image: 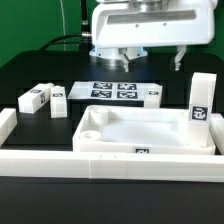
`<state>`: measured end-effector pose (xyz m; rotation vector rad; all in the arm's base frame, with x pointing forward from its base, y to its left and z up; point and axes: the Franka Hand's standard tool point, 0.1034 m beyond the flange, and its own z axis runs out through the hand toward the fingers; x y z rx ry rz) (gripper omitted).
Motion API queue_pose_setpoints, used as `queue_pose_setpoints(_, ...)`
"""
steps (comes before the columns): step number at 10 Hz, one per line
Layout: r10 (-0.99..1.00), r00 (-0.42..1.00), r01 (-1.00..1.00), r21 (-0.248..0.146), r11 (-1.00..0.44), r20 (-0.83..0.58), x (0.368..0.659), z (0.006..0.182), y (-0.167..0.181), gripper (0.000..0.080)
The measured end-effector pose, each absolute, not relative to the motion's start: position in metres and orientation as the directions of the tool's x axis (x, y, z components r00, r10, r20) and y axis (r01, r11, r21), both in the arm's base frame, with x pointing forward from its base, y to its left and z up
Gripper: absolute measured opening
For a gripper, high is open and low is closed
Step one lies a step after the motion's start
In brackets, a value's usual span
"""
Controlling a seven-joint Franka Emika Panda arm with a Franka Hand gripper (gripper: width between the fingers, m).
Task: Assemble desk
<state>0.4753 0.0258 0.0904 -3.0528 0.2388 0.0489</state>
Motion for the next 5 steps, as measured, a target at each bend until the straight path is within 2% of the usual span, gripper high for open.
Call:
queue_pose_setpoints(2,-0.154,0.986,-0.158,-0.080,-0.984,-0.060,0.4791,0.0942,0.0293,0.0649)
queue_pose_setpoints(5,-0.142,0.953,-0.171,-0.086,-0.982,-0.268,0.4712,0.0931,0.0314,0.0649)
